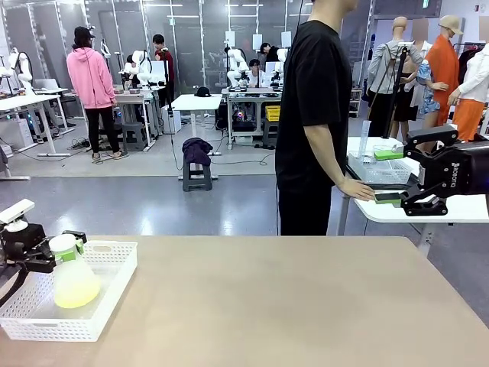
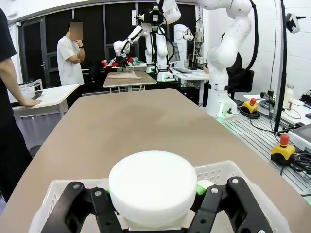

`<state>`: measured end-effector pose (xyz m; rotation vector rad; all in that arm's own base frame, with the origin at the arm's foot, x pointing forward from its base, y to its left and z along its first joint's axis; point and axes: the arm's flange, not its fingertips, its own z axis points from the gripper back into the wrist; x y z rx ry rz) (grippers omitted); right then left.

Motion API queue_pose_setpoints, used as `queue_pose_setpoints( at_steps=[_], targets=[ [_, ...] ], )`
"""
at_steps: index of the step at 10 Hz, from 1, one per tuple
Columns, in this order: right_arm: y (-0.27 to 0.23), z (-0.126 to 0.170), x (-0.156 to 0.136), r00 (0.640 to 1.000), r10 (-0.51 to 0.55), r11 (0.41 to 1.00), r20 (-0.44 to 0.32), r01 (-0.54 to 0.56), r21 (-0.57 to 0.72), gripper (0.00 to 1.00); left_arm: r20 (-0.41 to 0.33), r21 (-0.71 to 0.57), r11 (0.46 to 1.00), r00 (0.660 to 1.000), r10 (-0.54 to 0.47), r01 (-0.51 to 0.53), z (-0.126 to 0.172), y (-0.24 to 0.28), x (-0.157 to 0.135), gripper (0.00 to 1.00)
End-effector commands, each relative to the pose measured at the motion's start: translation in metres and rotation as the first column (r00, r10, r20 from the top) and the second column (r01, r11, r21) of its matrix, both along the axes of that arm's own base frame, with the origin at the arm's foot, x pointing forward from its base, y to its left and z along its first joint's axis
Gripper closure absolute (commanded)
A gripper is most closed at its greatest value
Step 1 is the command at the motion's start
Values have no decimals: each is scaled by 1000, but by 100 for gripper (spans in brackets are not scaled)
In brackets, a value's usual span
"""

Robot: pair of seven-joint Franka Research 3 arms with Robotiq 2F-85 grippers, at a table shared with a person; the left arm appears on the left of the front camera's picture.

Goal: Prepare the solutions needed for the experiment.
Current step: When the human places the Big flask in the center of the table, pick up the Big flask and place it in the left Organizing basket.

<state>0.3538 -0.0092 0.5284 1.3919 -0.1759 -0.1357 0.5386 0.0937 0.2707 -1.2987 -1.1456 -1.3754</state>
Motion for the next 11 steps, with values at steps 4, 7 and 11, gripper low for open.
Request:
queue_pose_setpoints(
  at_steps=[4, 7, 11],
  targets=[
    [1, 1, 0, 1000, 2, 1000, 8, -2, 14, 19, 1, -11, 1000, 1000, 1, -1, 1, 2, 0, 57],
    [1, 1, 0, 1000, 2, 1000, 8, -2, 14, 19, -20, 1, 1000, 1000, -16, 16, 3, 10, -2, 32],
    [1, 1, 0, 1000, 2, 1000, 8, -2, 14, 19, -56, 41, 999, 998, -22, 24, 9, 23, -9, 0]
  ],
)
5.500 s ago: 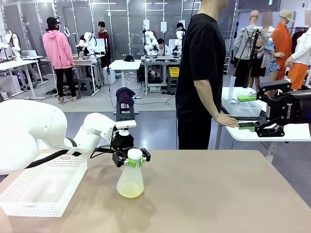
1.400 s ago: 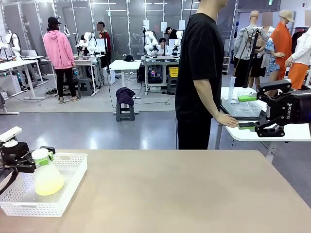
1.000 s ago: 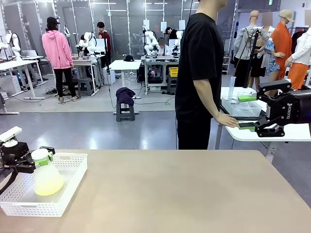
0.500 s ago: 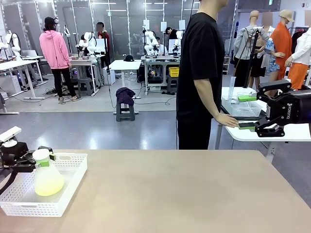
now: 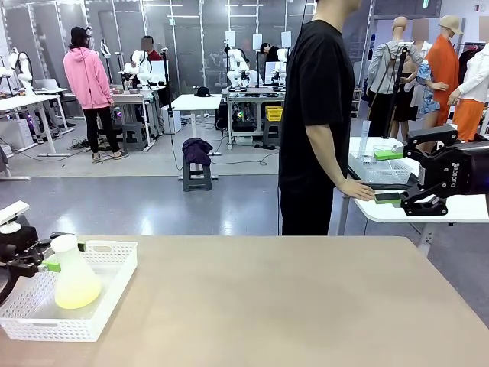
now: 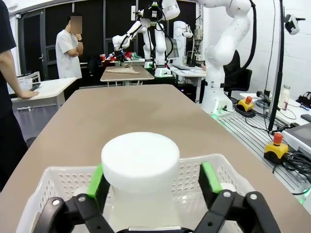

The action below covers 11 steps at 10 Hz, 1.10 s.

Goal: Prepare the solutions needed for the experiment.
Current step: When the human places the Big flask in the center of the table, pick up the Big flask and place it in the left Organizing basket.

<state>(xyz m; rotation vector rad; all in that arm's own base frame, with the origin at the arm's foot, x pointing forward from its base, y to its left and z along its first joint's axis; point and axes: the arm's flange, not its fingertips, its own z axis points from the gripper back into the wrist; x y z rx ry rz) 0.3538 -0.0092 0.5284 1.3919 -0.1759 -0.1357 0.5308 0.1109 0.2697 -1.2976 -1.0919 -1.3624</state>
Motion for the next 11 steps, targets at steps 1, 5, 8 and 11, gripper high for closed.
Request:
queue_pose_setpoints(
  at_steps=[1, 5, 8, 11],
  targets=[
    [1, 1, 0, 1000, 2, 1000, 8, -2, 14, 19, -9, 4, 1000, 1000, -14, 14, 13, 8, -2, 0],
    [1, 1, 0, 1000, 2, 1000, 8, -2, 14, 19, 4, 0, 1000, 1000, 4, -4, 6, 8, -2, 0],
    [1, 1, 0, 1000, 2, 1000, 8, -2, 14, 19, 4, 0, 1000, 1000, 4, -4, 6, 8, -2, 0],
    [1, 1, 0, 1000, 2, 1000, 8, -2, 14, 19, 4, 0, 1000, 1000, 4, -4, 6, 8, -2, 0]
  ],
)
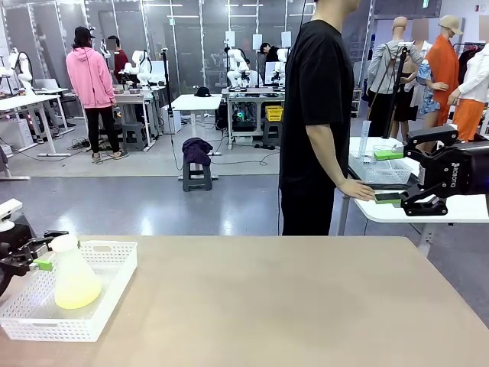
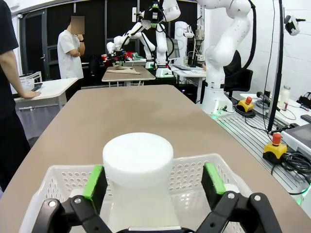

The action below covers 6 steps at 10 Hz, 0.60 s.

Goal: Prepare the solutions needed for the experiment.
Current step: When the human places the Big flask in the center of the table, pick up the Big flask and place it in the left Organizing basket.

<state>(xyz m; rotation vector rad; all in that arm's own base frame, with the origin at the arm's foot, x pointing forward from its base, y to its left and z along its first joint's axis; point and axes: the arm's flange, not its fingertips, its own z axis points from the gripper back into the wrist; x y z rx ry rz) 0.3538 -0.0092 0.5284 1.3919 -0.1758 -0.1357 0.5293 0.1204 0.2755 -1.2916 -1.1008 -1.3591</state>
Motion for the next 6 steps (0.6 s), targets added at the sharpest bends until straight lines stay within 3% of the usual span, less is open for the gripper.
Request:
queue_pose_setpoints(
  at_steps=[1, 6],
  targets=[
    [1, 1, 0, 1000, 2, 1000, 8, -2, 14, 19, 0, 0, 1000, 1000, 0, 0, 0, 0, 0, 0],
    [1, 1, 0, 1000, 2, 1000, 8, -2, 14, 19, 97, 93, 983, 984, 150, -160, 37, 56, -6, 0]
  ],
)
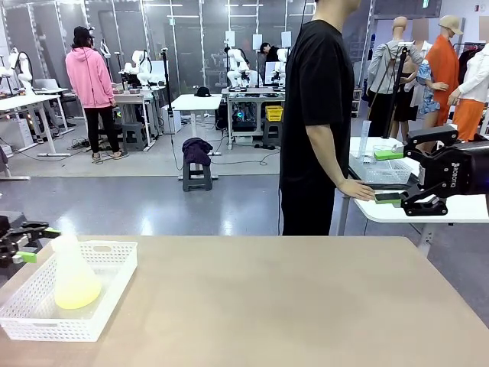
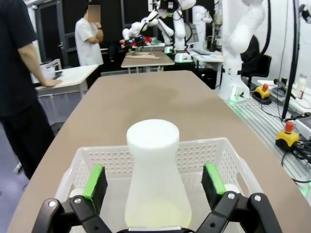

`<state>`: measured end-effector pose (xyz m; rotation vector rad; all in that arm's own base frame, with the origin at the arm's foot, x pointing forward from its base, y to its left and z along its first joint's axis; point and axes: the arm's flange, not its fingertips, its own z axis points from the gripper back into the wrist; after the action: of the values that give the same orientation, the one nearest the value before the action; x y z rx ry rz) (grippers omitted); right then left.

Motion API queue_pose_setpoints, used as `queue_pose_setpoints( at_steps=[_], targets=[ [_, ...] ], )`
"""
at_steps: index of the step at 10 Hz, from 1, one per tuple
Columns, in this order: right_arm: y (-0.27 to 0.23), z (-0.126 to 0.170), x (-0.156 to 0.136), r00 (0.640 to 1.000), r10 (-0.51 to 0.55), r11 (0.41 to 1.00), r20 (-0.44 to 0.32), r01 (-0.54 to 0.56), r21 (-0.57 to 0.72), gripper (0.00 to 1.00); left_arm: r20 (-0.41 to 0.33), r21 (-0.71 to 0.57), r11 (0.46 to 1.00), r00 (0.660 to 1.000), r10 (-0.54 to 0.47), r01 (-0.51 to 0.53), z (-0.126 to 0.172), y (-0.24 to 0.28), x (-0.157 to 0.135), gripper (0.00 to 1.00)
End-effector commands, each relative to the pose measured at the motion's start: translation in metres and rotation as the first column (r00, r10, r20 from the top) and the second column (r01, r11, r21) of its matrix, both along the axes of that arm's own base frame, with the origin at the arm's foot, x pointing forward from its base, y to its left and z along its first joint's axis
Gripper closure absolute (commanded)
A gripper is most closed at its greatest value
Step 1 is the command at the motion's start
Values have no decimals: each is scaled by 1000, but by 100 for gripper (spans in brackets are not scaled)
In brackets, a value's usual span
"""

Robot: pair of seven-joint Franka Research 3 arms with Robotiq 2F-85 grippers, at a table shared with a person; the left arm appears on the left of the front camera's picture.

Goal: Prepare the solutions needed for the experiment.
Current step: When the human places the Big flask in the center of the table, pick up the Big flask and place it in the left Organizing basket.

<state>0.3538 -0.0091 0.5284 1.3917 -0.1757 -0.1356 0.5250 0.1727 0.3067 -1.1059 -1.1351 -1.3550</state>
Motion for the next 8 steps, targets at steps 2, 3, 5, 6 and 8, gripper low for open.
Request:
queue_pose_setpoints(
  at_steps=[2, 3, 5, 6, 8],
  targets=[
    [1, 1, 0, 1000, 1, 1000, 9, -2, 14, 19, -11, -49, 997, 998, 62, -62, 27, 5, -17, 0],
    [1, 1, 0, 1000, 1, 1000, 9, -2, 14, 19, -104, -140, 986, 992, 74, -88, 44, -7, -31, 0],
    [1, 1, 0, 1000, 1, 1000, 9, -2, 14, 19, -269, -202, 963, 956, 117, -175, 87, -40, -63, 0],
    [1, 1, 0, 1000, 1, 1000, 9, -2, 14, 19, -342, -155, 968, 930, 136, -198, 101, -52, -77, 0],
    [1, 1, 0, 1000, 1, 1000, 9, -2, 14, 19, -545, -150, 957, 829, 129, -248, 125, -71, -95, 0]
  ],
)
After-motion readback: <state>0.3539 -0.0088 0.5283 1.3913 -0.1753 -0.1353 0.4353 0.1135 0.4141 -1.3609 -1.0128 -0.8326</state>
